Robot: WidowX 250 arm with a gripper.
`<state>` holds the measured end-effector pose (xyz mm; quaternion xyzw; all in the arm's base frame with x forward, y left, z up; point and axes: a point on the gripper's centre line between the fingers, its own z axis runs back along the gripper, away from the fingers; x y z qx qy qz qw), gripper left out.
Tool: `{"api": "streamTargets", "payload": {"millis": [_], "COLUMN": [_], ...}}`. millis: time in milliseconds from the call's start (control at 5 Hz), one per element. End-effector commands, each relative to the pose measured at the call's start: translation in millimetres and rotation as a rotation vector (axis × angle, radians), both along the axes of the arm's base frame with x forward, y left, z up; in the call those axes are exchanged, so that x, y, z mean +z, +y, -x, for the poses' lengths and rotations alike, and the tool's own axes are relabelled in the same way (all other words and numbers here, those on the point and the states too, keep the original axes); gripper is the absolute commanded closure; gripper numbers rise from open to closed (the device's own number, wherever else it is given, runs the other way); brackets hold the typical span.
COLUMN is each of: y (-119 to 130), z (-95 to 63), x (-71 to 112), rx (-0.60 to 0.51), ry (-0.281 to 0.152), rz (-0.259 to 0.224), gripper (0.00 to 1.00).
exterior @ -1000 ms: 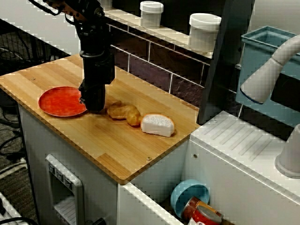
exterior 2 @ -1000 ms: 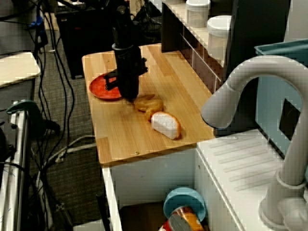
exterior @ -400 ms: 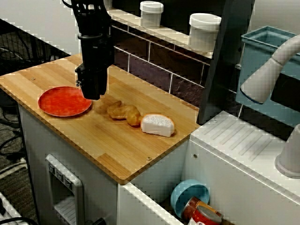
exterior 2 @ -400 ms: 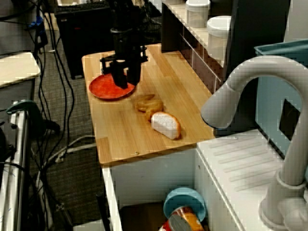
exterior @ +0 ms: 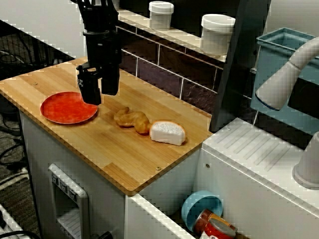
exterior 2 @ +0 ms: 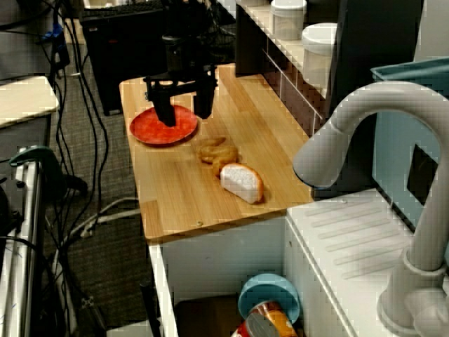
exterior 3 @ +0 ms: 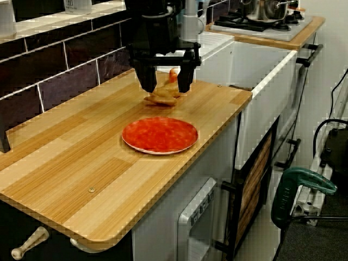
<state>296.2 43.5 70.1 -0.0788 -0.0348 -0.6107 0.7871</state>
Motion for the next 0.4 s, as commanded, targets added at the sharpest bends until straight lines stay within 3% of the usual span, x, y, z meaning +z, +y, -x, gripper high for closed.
{"api": "streamTargets", "payload": {"millis": [0,200], "y": [-24.9,-37.6], "z": [-1.6,2.4], "x": [23.5,17.9], "rx": [0.156,0.214], "ry": [-0.063,-0.057], "rz": [-0.049,-0.051], "gripper": [0.00,0.00]}}
